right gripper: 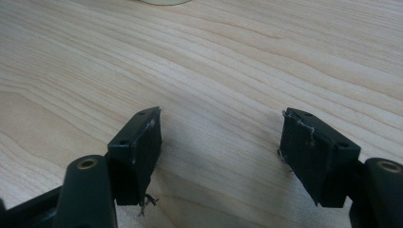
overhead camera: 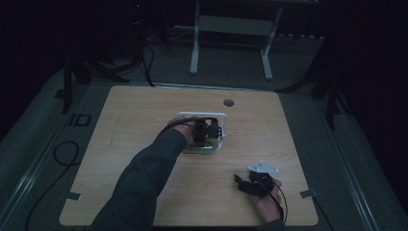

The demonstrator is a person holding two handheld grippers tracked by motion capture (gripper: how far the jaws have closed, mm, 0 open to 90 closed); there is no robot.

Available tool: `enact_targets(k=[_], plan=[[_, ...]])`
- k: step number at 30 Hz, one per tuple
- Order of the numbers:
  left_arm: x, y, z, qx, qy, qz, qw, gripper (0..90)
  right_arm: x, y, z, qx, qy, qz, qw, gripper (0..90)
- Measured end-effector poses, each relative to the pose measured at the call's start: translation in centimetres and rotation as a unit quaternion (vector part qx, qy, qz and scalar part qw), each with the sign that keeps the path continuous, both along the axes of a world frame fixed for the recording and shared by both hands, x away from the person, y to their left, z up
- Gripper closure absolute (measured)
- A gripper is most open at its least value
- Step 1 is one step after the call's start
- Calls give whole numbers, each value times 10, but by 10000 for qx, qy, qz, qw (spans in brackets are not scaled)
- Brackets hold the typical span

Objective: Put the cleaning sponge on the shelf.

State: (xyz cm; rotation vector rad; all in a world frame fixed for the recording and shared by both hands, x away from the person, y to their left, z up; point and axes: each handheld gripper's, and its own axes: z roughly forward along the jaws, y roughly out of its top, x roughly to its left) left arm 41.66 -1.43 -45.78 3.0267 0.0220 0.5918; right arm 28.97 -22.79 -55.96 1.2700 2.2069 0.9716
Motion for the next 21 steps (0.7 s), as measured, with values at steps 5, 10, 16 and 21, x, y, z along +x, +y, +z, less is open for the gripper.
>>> enact_targets(k=[5,10,16,21], plan=[[-3,2,5,-20,-78,-14,10000,604,0,0,0,5,9,-4,10000,299],[-7,7,15,-161,-85,11,9998,604,0,0,0,3,9,-4,10000,299],[-10,15,28,-394,-34,91,9992,606,0,0,0,1,11,-4,10000,299],[-16,19,39,-549,49,56,9985,626,0,0,0,3,13,-6,10000,299]])
